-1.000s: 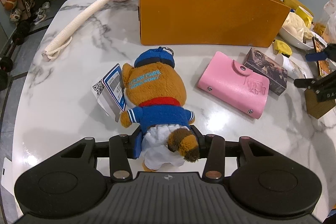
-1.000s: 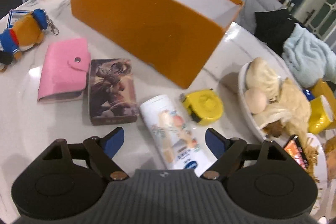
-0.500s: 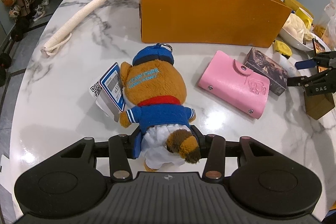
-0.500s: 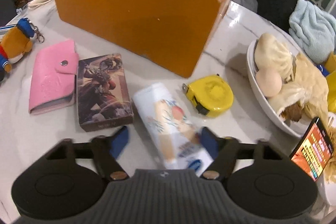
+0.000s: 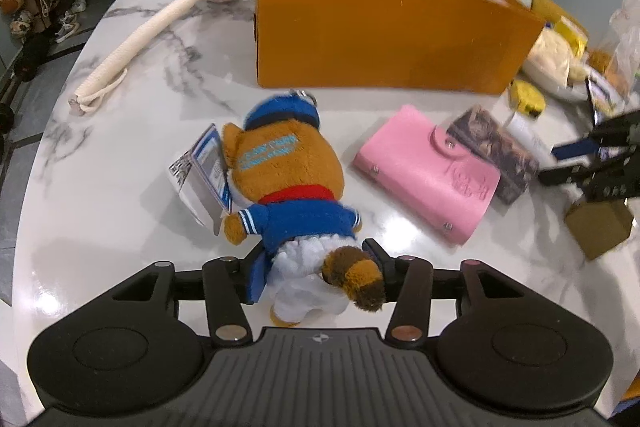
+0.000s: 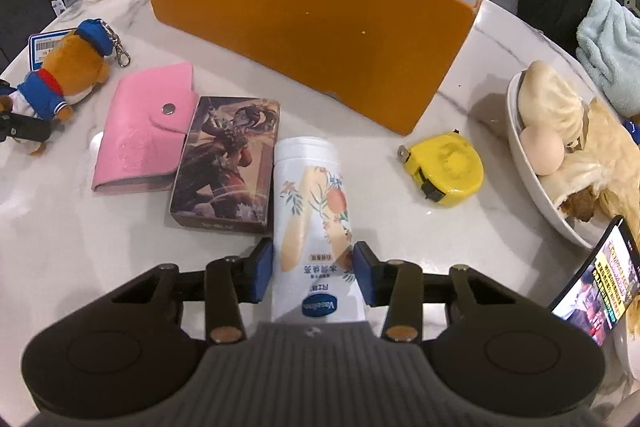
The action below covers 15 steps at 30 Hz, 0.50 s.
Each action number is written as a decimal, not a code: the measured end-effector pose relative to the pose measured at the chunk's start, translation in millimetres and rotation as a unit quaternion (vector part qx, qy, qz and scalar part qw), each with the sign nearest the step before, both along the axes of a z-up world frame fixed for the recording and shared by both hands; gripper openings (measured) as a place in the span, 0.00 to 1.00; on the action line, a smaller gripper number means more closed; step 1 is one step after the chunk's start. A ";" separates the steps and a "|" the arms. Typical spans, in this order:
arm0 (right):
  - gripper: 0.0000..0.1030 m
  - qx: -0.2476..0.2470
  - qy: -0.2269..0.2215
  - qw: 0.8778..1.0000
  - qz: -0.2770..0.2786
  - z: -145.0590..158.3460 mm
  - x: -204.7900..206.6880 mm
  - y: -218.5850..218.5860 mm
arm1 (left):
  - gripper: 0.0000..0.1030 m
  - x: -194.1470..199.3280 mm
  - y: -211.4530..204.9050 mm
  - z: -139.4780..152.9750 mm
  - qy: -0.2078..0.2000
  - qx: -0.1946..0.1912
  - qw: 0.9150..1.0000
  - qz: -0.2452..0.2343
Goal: Organize objects
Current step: 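Hold the bear with the left gripper while the right gripper grasps the white lotion bottle, then lift the bear with the left gripper while the right gripper lifts the white bottle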
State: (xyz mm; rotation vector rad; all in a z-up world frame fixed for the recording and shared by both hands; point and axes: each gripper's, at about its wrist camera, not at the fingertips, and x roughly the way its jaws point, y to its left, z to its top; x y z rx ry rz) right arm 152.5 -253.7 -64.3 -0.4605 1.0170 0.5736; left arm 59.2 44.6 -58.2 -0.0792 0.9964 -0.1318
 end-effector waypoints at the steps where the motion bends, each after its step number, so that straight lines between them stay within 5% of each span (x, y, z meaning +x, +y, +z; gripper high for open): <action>1: 0.44 0.000 -0.001 1.000 -0.001 0.0 0.1 0.7 | 0.62 -0.3 0.8 1.6 -0.009 -0.007 1.000 0.003; 15: 0.58 -0.018 -0.032 0.999 -0.010 -7.5 1.6 15.7 | 0.72 21.6 -7.1 -3.0 -0.022 0.023 0.999 0.020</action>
